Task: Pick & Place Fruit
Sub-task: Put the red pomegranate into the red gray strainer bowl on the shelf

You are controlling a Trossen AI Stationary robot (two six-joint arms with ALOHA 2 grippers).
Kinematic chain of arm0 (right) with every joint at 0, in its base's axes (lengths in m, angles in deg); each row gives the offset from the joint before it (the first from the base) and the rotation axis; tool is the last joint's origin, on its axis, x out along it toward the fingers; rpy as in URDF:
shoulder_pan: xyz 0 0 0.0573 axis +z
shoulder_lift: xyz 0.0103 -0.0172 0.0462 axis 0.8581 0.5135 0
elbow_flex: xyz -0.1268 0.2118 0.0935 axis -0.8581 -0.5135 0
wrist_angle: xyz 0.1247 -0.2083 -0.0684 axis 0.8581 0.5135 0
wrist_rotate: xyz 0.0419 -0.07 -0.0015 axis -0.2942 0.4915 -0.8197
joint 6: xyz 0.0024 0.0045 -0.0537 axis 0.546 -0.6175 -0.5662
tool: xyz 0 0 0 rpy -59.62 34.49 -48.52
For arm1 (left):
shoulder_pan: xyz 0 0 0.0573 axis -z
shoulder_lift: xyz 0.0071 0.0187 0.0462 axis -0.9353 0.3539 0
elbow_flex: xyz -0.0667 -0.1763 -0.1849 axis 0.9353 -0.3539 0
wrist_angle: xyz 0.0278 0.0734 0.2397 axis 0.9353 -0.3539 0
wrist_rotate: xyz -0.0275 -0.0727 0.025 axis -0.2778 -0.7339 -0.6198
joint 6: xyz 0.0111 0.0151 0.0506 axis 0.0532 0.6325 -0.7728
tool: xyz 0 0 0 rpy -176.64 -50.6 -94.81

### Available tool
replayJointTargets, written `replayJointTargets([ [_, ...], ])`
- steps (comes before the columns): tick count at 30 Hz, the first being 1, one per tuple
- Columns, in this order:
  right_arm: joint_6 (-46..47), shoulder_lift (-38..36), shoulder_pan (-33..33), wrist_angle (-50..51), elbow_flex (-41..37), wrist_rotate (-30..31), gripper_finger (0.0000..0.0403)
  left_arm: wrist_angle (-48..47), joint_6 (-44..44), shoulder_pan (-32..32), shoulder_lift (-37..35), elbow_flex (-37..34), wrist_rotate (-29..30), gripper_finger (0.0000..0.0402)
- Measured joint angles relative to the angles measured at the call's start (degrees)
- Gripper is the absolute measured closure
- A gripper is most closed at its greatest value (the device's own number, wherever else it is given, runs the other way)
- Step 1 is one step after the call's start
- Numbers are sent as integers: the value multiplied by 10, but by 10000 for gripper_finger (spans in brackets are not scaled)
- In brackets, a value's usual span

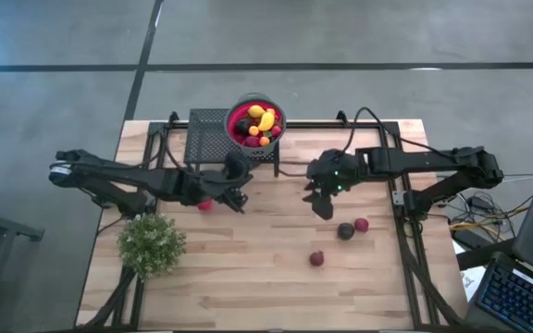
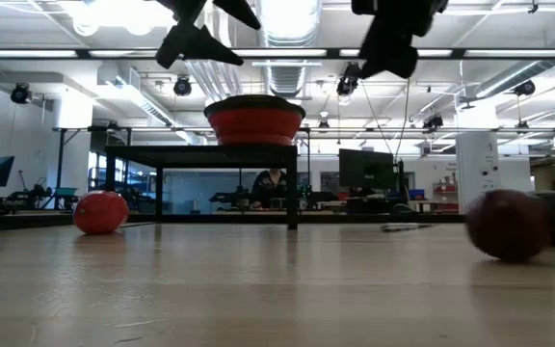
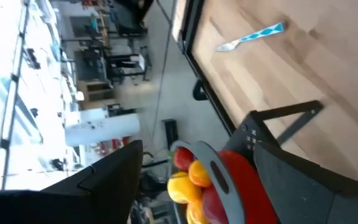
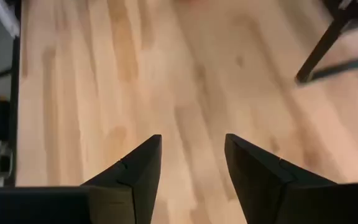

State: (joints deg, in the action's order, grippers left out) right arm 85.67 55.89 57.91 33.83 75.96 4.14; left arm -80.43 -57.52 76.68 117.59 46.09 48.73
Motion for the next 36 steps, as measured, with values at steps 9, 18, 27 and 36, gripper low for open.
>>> replayJointTargets([
  [9,67,0,87,34,-19,-6,244,27,42,7,-1,-2,-3,90],
  [18,188,1,173,82,-27,-4,261,27,137,7,-2,-2,-28,90],
  [27,281,1,263,82,-57,-15,228,29,166,7,-4,-2,-28,90],
  [36,382,3,325,84,-109,-15,163,45,182,7,-4,-2,-29,90],
])
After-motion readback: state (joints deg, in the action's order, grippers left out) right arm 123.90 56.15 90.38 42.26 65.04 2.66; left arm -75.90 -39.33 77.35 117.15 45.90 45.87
